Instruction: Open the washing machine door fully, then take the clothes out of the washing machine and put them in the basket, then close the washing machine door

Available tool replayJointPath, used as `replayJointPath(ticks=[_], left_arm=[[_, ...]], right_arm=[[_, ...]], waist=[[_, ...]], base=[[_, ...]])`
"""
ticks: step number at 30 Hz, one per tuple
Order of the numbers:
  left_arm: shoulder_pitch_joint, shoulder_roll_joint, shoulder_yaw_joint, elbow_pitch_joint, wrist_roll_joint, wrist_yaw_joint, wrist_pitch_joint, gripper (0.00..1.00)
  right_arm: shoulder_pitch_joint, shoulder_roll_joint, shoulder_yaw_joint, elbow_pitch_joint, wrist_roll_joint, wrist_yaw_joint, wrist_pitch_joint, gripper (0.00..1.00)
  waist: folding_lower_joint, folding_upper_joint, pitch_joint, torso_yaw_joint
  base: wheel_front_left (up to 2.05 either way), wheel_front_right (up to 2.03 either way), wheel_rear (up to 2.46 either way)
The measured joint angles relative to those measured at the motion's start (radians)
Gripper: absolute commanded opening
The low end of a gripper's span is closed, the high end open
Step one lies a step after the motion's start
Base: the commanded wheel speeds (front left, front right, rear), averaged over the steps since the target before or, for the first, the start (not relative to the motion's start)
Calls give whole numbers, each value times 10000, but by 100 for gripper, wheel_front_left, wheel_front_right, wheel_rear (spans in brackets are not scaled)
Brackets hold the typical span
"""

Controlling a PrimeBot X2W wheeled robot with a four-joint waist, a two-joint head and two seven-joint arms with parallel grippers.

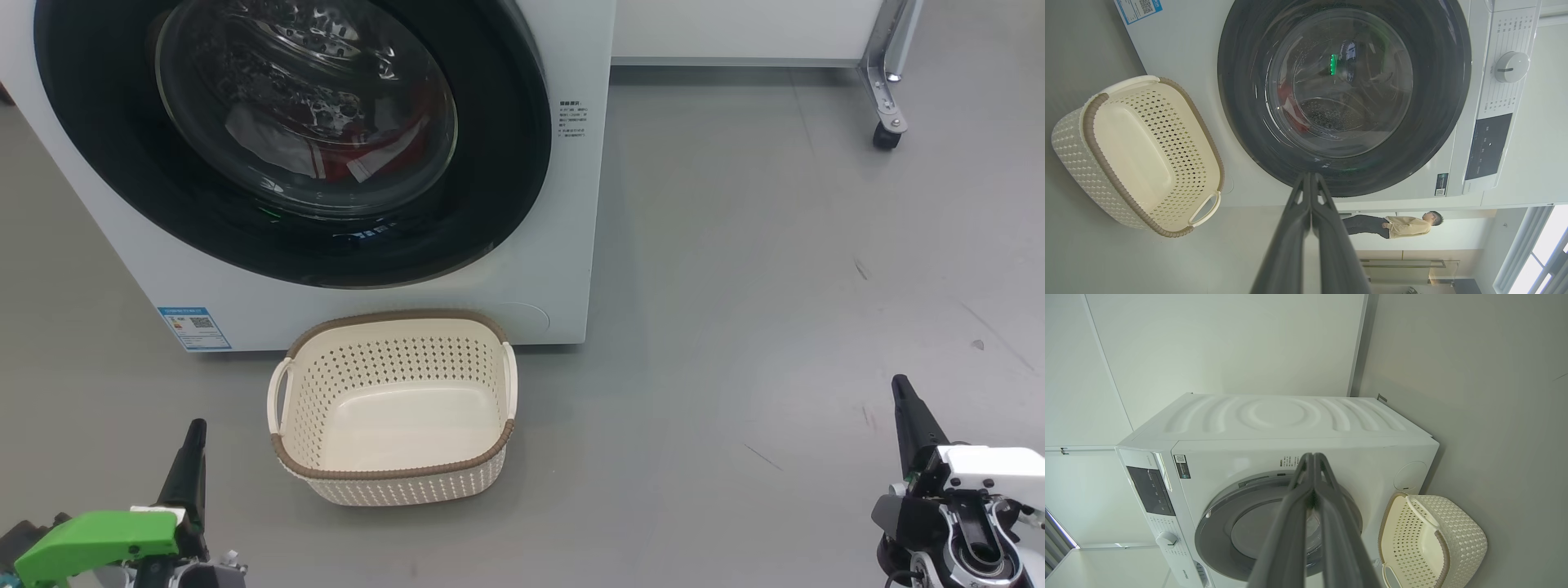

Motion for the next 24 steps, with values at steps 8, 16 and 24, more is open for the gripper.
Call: replayJointPath(ticks=[8, 16, 24], left_arm=[[0, -4, 8, -2, 2, 0, 40, 0], [481, -314, -75, 552, -19, 13, 35, 100], [525, -347, -90, 456, 0, 13, -178, 100]], right_arm=[[0, 4, -12, 0, -2, 0, 0, 0], [544, 339, 31, 520, 0, -8, -4, 100], [593, 339, 52, 374, -161, -8, -153, 100]], waist=[[0, 0, 0, 0], [0, 0, 3, -1], [0, 0, 16, -1]], base=[[0, 0, 0], [0, 0, 0], [0, 0, 0]])
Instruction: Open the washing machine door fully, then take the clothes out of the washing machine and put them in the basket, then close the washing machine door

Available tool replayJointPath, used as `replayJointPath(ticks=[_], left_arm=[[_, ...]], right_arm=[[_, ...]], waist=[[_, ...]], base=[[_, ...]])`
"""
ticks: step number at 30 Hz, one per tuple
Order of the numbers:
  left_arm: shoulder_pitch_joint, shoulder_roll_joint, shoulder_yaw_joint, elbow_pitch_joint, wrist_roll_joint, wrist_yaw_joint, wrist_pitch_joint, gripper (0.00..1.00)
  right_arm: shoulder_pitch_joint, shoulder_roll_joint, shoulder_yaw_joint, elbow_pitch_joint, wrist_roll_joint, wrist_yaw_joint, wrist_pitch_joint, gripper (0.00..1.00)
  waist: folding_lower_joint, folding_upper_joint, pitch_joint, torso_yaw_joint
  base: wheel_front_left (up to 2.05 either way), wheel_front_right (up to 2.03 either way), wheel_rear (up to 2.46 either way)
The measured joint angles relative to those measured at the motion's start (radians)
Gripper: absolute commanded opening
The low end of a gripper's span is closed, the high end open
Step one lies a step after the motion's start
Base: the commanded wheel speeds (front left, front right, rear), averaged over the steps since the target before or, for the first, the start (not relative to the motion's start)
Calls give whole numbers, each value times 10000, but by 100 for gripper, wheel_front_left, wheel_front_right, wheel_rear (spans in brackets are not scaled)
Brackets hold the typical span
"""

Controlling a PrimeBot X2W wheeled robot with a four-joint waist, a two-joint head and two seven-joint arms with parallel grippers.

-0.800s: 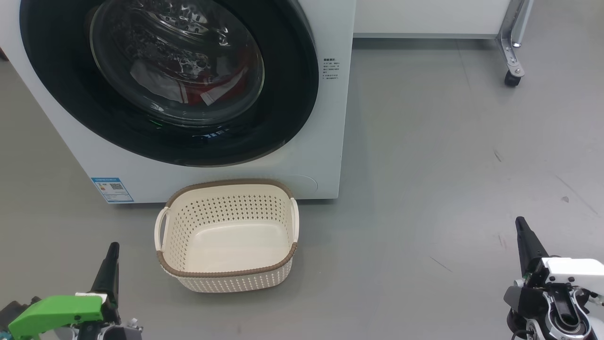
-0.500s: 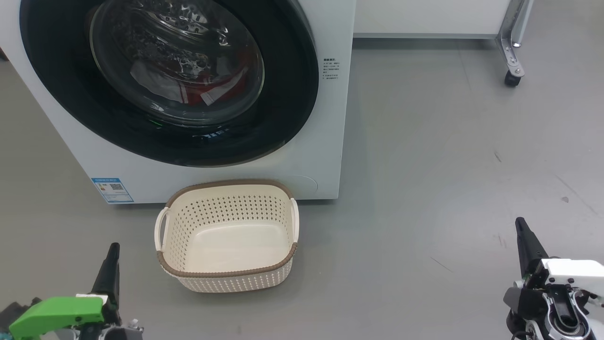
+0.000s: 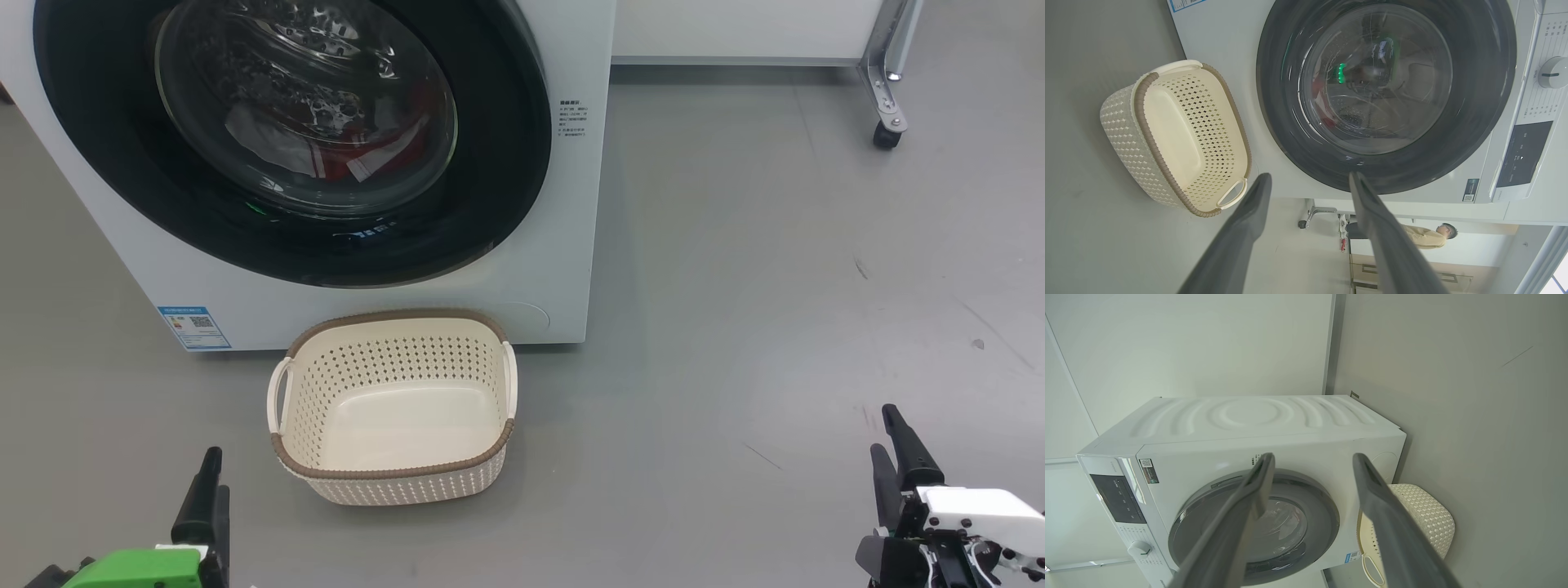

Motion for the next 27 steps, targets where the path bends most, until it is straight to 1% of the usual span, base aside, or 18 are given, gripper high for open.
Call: replayJointPath(ticks=[6, 17, 22, 27], left_arm=[[0, 0, -19, -100, 364, 0, -205, 100], [-3, -15, 100, -445, 662, 0, -539, 100], [-12, -27, 192, -685, 1158, 0, -662, 100], [-15, -35, 349, -926, 1509, 0, -826, 100]], right_arm=[[-1, 2, 75, -232, -211, 0, -219, 100], [-8, 8, 163, -594, -721, 2, -541, 100], [-9, 15, 165, -677, -926, 2, -702, 100], [-46, 25, 178, -907, -1377, 2, -865, 100]], waist=[[0, 0, 0, 1], [0, 0, 3, 5], [0, 0, 0, 13], [0, 0, -7, 20]], base=[[0, 0, 0], [0, 0, 0], [0, 0, 0], [0, 0, 0]])
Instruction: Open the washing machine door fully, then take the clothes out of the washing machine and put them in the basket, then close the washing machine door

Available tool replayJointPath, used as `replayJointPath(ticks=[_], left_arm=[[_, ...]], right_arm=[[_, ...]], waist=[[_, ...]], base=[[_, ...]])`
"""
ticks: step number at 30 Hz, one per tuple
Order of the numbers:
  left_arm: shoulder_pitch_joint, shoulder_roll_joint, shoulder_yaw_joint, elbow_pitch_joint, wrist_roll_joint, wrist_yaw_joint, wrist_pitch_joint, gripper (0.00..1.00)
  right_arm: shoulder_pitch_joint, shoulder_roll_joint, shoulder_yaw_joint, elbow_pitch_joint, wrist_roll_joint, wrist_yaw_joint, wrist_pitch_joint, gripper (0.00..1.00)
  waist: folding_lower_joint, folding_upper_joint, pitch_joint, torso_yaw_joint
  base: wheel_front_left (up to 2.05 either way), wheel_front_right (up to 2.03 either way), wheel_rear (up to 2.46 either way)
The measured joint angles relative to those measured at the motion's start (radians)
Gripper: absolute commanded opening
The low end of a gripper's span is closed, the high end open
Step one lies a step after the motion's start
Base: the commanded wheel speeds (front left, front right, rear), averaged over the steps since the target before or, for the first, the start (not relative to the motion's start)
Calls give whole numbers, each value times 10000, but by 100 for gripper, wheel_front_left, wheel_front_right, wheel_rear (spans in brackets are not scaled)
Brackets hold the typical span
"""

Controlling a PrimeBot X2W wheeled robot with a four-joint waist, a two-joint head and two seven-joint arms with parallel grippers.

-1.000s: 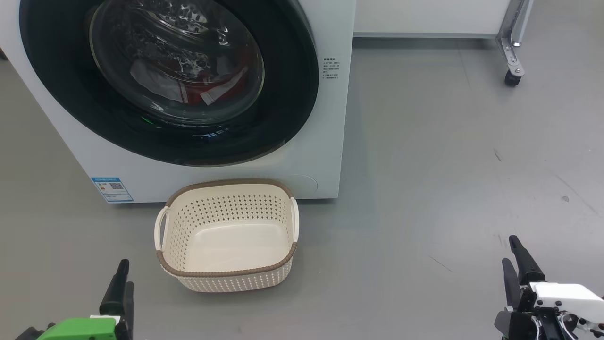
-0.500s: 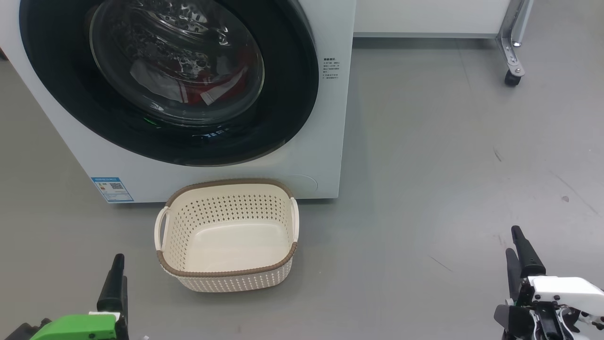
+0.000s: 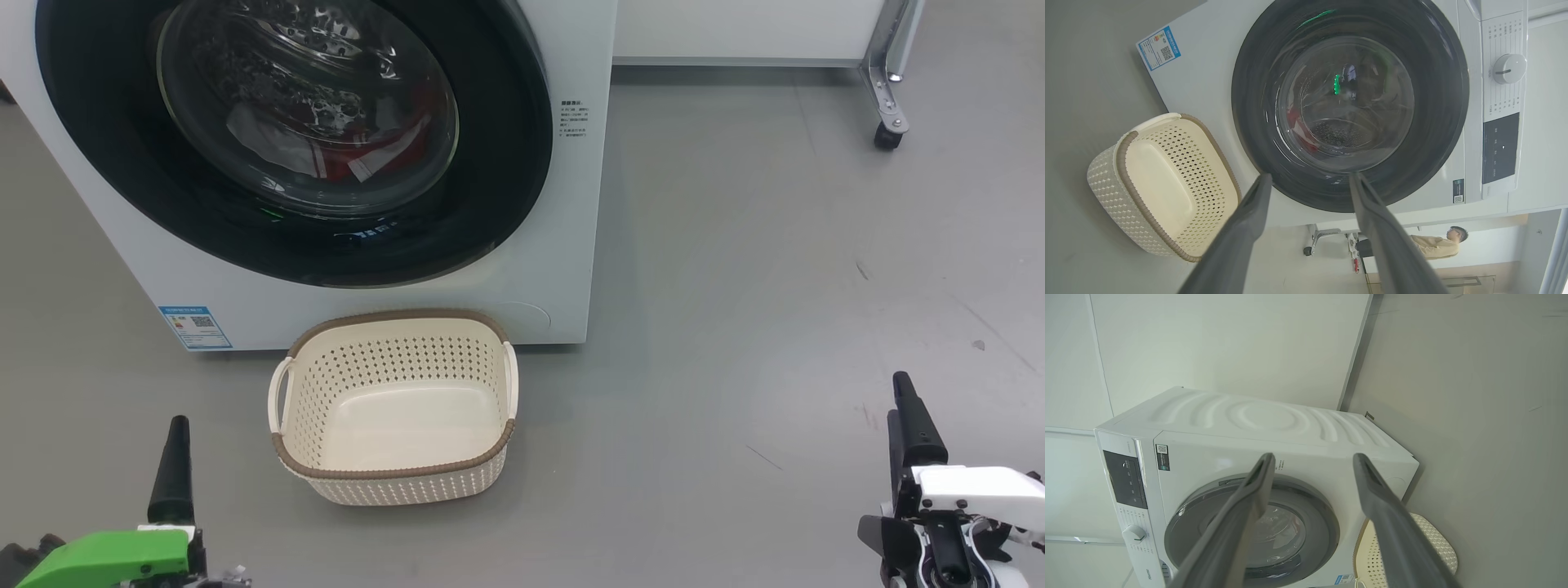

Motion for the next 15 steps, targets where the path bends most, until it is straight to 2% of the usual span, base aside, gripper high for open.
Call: replayJointPath(ticks=[6, 15], left_arm=[[-6, -6, 17, -303, 449, 0, -180, 100], [-8, -15, 63, -545, 1678, -2, -443, 100]], right_arm=[[-58, 21, -54, -247, -454, 0, -128, 100], [-127, 33, -21, -593, -1455, 0, -439, 100]], waist=[[0, 0, -6, 4], [0, 0, -3, 3]], base=[[0, 0, 0], [0, 0, 0]])
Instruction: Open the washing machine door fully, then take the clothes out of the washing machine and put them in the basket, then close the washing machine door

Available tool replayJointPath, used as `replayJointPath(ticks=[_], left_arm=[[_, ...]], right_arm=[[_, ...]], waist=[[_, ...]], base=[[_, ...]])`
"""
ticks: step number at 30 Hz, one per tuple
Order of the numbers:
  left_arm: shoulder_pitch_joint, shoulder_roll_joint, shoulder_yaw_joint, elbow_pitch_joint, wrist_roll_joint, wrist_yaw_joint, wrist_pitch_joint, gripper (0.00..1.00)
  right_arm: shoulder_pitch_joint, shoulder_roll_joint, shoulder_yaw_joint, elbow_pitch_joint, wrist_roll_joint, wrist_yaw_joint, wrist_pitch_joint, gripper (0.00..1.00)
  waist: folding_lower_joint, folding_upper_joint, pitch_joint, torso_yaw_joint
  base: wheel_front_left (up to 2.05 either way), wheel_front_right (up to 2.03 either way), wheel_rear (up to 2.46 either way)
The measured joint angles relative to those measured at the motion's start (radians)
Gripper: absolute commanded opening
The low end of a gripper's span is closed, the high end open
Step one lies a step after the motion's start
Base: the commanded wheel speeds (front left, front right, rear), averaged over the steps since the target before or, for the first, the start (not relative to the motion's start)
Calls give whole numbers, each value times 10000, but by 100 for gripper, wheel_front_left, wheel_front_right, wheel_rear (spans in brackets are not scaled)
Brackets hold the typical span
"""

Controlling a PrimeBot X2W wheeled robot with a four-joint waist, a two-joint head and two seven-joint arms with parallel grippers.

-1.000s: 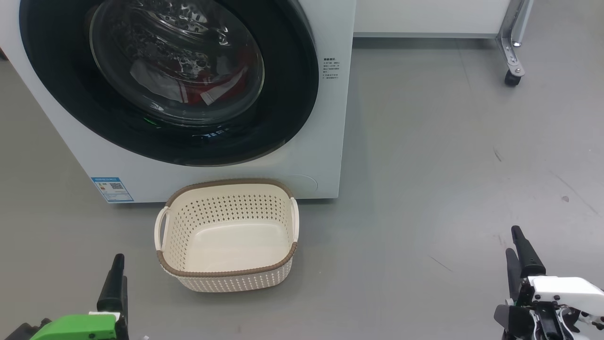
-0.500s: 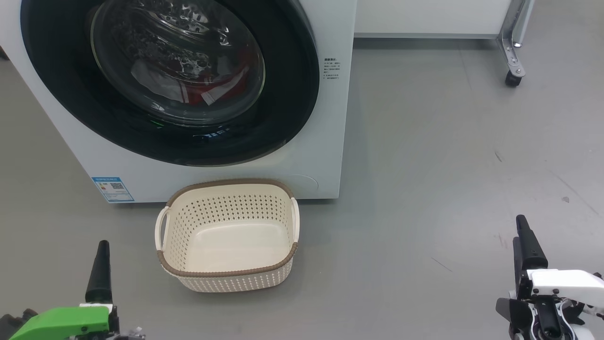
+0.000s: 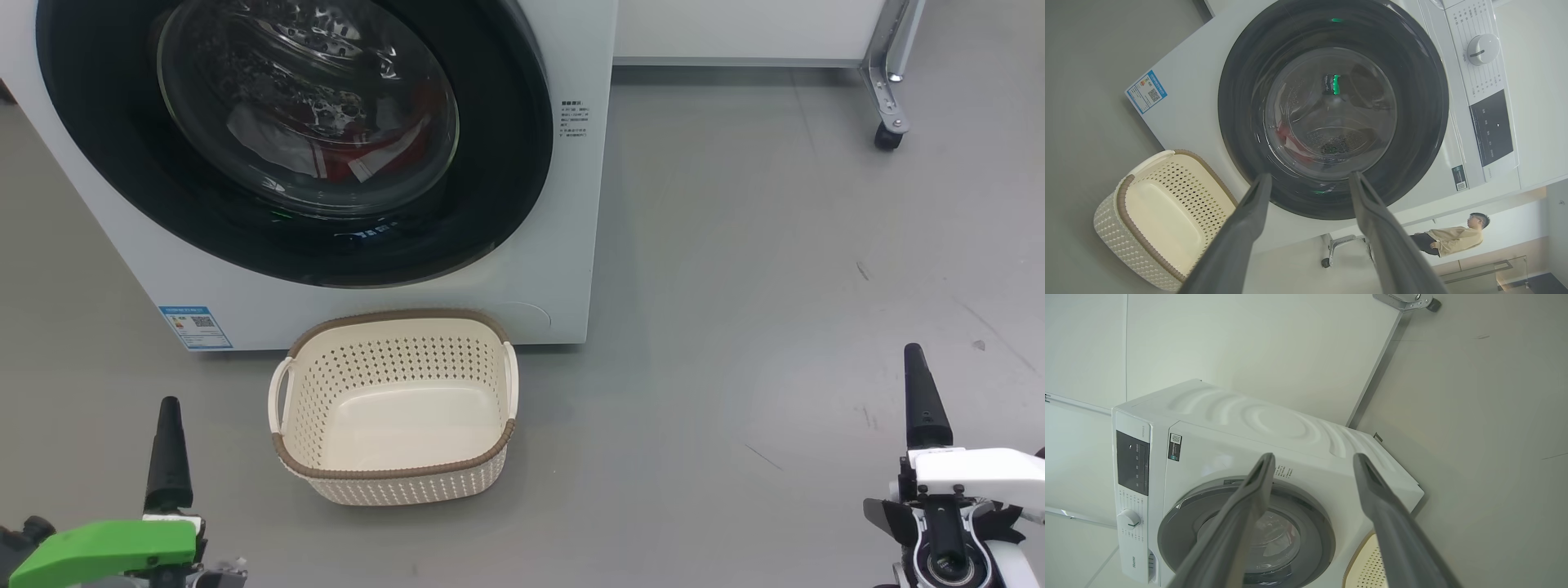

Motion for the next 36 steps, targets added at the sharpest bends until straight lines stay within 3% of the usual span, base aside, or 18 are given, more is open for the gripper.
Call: replayJointPath(ticks=[9, 27, 36], left_arm=[[4, -12, -73, -203, 1294, 0, -236, 100], [23, -21, -750, -416, 5404, -4, -711, 100], [41, -27, -1191, -232, 7636, 38, -995, 100]], right_arm=[[0, 29, 13, -221, -1064, 2, -199, 100], [0, 59, 420, -290, -4188, -4, -715, 100], [0, -33, 813, -113, -6065, -267, -984, 100]], waist=[[0, 0, 19, -15], [0, 0, 68, -62], [1, 0, 62, -41]], base=[[0, 0, 0], [0, 0, 0], [0, 0, 0]])
